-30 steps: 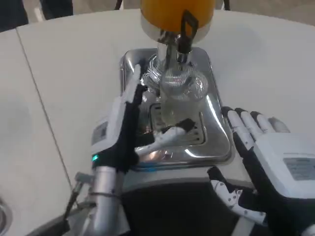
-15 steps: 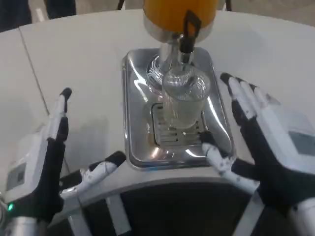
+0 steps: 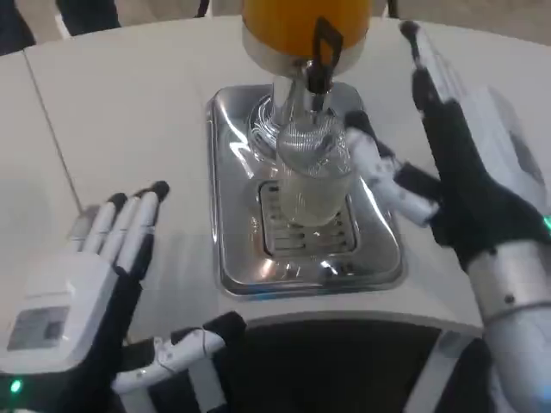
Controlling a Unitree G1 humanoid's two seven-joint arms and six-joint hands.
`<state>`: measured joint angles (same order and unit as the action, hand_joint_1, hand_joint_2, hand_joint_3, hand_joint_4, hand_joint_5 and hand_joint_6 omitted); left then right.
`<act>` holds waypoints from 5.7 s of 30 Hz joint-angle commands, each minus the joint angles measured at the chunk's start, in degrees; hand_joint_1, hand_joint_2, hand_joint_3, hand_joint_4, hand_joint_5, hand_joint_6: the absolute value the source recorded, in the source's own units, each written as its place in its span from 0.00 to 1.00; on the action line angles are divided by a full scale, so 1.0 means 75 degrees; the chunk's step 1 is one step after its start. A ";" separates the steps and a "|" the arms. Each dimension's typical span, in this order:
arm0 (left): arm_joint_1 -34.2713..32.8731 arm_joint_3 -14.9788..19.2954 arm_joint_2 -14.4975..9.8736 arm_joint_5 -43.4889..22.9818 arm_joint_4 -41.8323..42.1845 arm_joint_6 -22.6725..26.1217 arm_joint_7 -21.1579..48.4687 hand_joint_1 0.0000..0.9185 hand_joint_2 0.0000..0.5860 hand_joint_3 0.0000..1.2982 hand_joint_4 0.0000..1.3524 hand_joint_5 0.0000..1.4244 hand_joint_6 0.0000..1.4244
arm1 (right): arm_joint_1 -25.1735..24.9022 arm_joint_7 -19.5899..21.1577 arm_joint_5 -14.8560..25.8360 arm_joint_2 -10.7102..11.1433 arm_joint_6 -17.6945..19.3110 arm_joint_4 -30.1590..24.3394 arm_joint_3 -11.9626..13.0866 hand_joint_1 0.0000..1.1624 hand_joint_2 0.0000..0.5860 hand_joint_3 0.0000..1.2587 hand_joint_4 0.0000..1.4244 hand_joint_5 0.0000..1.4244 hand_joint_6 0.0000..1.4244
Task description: Grasp the cup under the faucet to collect the drink, then remove the cup.
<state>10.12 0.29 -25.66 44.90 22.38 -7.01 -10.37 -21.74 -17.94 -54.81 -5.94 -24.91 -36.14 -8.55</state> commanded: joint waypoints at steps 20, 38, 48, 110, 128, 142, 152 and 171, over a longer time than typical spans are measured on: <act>0.0880 0.0085 0.0447 0.0628 0.0428 -0.0285 -0.0511 0.00 0.16 0.00 0.00 0.00 0.00 | -0.1288 0.0939 0.3025 0.0145 -0.0313 0.1084 -0.0034 0.39 0.84 0.00 0.00 0.00 0.01; 0.0888 0.0248 0.0609 0.0466 0.0242 -0.0331 -0.0654 0.00 0.16 0.00 0.00 0.00 0.01 | -0.1675 0.0470 0.3758 0.1188 -0.0456 0.1414 -0.0497 0.39 0.83 0.00 0.00 0.00 0.01; 0.0699 0.0142 0.0660 0.0299 -0.0049 -0.0274 -0.0555 0.00 0.16 0.00 0.00 0.00 0.01 | -0.2606 -0.0722 0.3164 0.2037 -0.1359 0.1526 -0.1289 0.39 0.83 0.00 0.00 0.00 0.01; -0.3692 -0.1485 0.1341 -0.0012 -0.3760 0.0662 -0.0866 0.16 0.12 0.00 0.00 0.00 0.01 | -0.2191 -0.2371 0.0557 0.1115 -0.2381 0.0569 -0.0697 0.37 0.83 0.01 0.00 0.00 0.02; -0.3941 -0.1514 0.1238 -0.0296 -0.4193 0.0349 -0.1027 0.10 0.09 0.00 0.00 0.00 0.00 | 0.0613 -0.0801 0.0358 0.1550 -0.1410 -0.1491 -0.0710 0.42 0.84 0.00 0.00 0.00 0.02; -0.4219 -0.1619 0.1435 -0.0605 -0.4531 0.0242 -0.1060 0.11 0.09 0.00 0.00 0.00 0.00 | 0.3706 0.0285 -0.1157 0.3376 0.2088 -0.1959 -0.0192 0.42 0.65 0.00 0.00 0.00 0.02; -0.4697 -0.1753 0.1875 -0.0955 -0.5157 0.0164 -0.1164 0.14 0.08 0.00 0.00 0.00 0.01 | 0.3820 -0.0187 -0.1466 0.2985 0.2294 -0.1713 -0.0009 0.47 0.58 0.00 0.00 0.00 0.03; -0.6086 -0.1976 0.2361 -0.1329 -0.6977 -0.0452 -0.1825 0.28 0.06 0.00 0.00 0.00 0.01 | 0.4143 -0.1198 -0.0290 0.3395 0.2602 -0.2028 0.1117 0.50 0.55 0.00 0.00 0.00 0.04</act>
<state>-34.25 -14.03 -8.69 35.43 -27.73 -9.10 -23.27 8.48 -26.04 -57.55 19.15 -5.75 -50.06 -1.16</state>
